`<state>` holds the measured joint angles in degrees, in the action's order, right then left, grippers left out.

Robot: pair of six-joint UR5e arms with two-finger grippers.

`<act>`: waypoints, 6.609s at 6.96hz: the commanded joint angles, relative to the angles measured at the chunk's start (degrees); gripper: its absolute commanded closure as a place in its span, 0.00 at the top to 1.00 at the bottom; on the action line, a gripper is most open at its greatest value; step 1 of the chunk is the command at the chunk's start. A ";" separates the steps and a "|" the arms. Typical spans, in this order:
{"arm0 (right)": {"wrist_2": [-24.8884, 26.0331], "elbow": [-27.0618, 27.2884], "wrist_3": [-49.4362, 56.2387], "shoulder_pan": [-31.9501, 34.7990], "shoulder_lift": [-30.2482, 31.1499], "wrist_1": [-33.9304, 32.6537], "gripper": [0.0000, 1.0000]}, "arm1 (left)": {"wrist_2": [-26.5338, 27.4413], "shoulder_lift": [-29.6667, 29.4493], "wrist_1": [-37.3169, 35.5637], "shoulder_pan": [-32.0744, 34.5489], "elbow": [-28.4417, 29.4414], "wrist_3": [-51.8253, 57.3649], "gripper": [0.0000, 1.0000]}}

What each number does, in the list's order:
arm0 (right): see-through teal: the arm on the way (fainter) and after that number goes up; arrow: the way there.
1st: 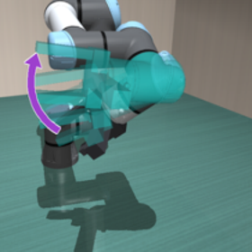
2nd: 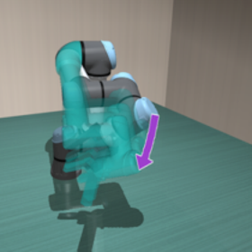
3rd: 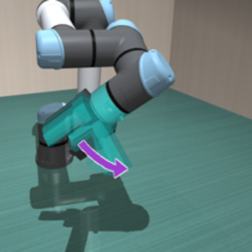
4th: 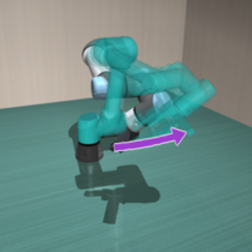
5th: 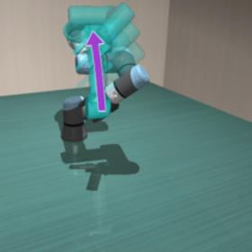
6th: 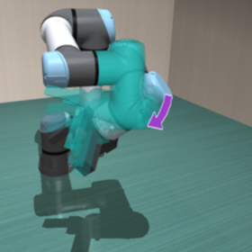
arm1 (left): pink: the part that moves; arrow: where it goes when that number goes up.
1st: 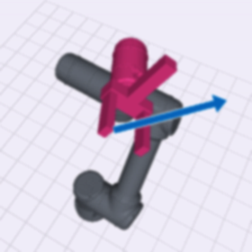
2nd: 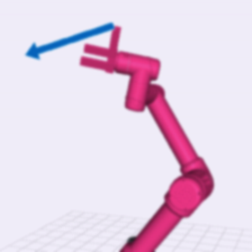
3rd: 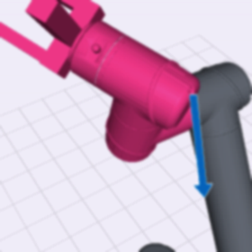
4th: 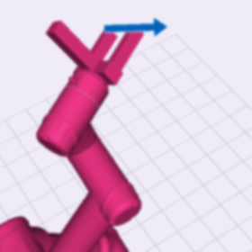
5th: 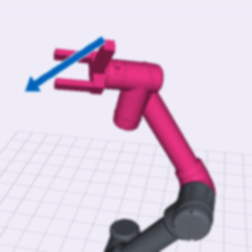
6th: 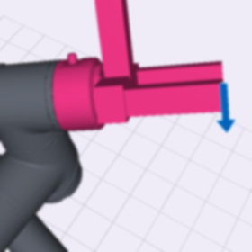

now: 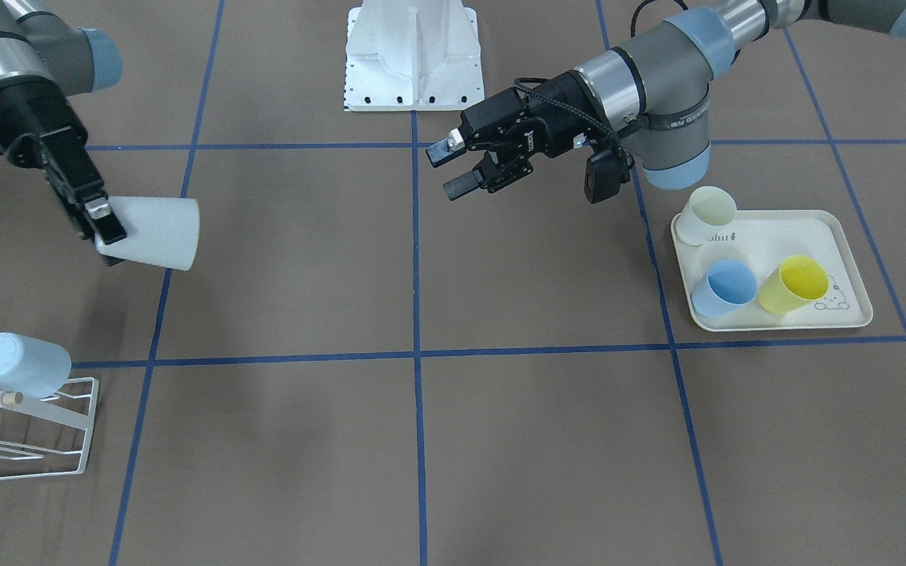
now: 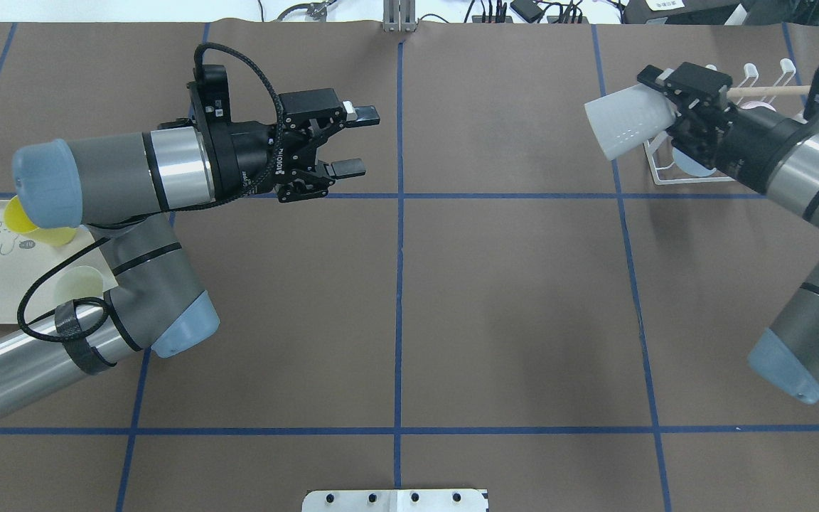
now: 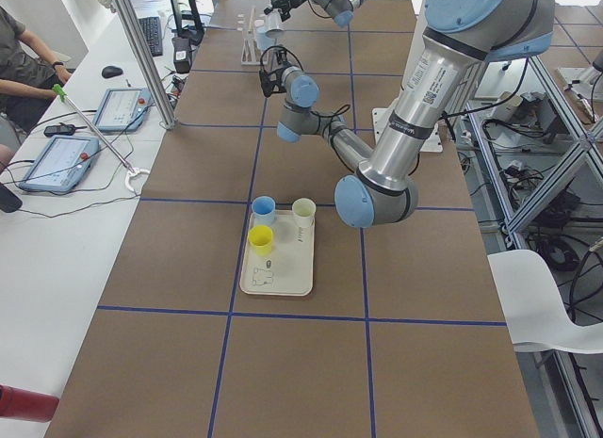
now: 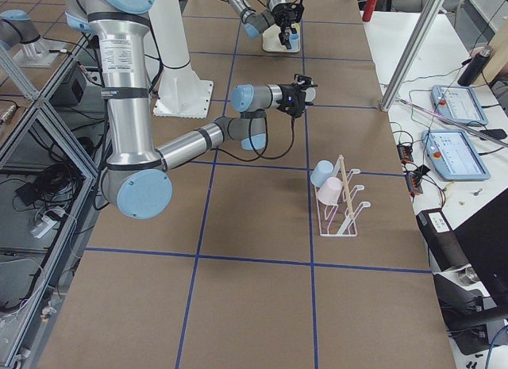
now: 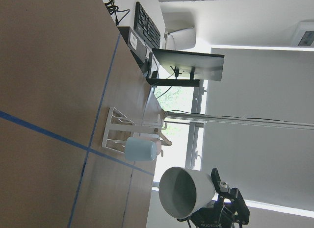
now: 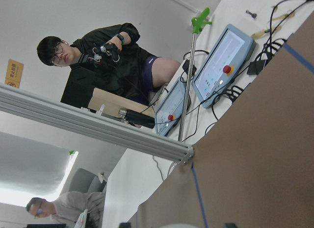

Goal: Transfer IKEA cup to right arm and place on rack

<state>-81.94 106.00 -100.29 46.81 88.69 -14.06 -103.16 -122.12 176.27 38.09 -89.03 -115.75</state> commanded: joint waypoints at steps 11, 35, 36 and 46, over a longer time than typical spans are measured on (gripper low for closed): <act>-12.02 -15.03 41.49 21.75 2.62 -7.65 0.00 | 0.33 0.04 -0.49 -0.21 2.63 0.53 0.91; -15.24 -23.13 40.88 18.84 -1.42 -2.55 0.99 | -0.11 0.22 -7.64 3.21 2.10 16.43 0.89; -20.14 -21.29 40.70 20.67 -1.25 -2.64 0.99 | -0.19 1.35 -13.52 4.18 2.02 24.53 0.89; -35.75 -10.55 19.25 22.18 0.60 -2.46 0.99 | -22.08 32.01 -33.26 29.41 2.10 89.38 0.89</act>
<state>-117.31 95.43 -80.86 69.00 89.07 -16.60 -124.08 -93.17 144.69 67.00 -87.45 -27.16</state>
